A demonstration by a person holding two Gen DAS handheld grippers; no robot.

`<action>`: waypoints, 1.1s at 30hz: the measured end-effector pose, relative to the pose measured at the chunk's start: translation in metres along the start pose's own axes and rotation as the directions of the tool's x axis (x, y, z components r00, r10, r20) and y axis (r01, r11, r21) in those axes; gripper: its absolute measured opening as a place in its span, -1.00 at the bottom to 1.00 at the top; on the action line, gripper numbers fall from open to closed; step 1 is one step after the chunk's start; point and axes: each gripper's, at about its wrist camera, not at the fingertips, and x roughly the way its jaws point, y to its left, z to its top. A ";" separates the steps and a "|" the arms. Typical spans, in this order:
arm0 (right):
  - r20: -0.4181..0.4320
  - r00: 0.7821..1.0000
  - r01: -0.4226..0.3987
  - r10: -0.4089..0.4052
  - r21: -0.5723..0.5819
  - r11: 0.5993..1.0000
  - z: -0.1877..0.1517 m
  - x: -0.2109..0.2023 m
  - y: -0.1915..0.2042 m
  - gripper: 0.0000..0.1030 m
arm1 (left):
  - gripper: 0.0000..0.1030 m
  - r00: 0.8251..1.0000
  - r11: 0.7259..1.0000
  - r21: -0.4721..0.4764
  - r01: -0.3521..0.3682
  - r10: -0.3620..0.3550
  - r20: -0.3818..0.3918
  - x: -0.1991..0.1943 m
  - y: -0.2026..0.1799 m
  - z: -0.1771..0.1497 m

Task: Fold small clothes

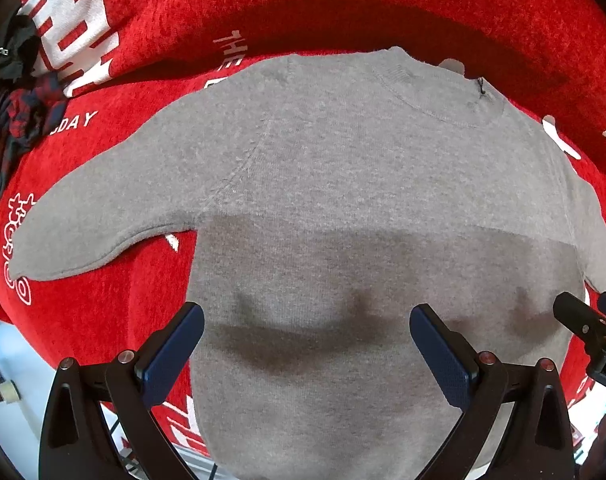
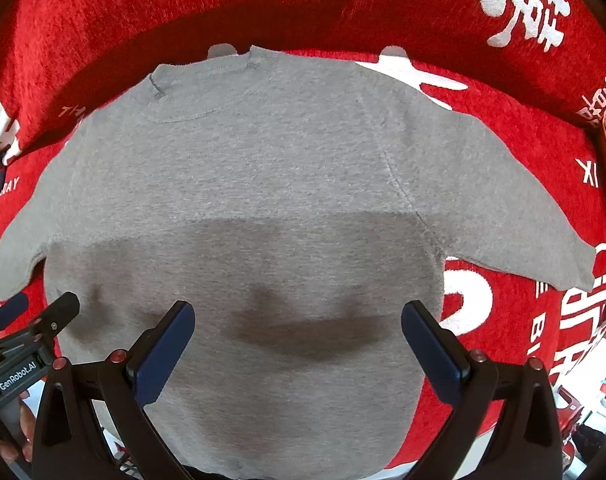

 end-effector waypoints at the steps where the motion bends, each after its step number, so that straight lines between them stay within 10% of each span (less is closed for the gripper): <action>1: 0.004 1.000 -0.001 0.001 -0.002 1.000 0.000 0.000 0.000 1.00 | 1.00 1.000 1.000 0.002 -0.003 0.003 -0.001 0.000 0.000 0.000; 23: 0.017 1.000 -0.014 0.015 -0.024 1.000 -0.002 0.002 0.015 1.00 | 1.00 0.999 0.998 -0.048 0.042 -0.041 0.023 0.004 0.017 -0.001; 33: 0.017 1.000 -0.021 0.022 -0.102 0.995 -0.009 0.005 0.055 1.00 | 1.00 0.981 0.966 -0.191 0.176 -0.156 0.115 0.004 0.094 -0.009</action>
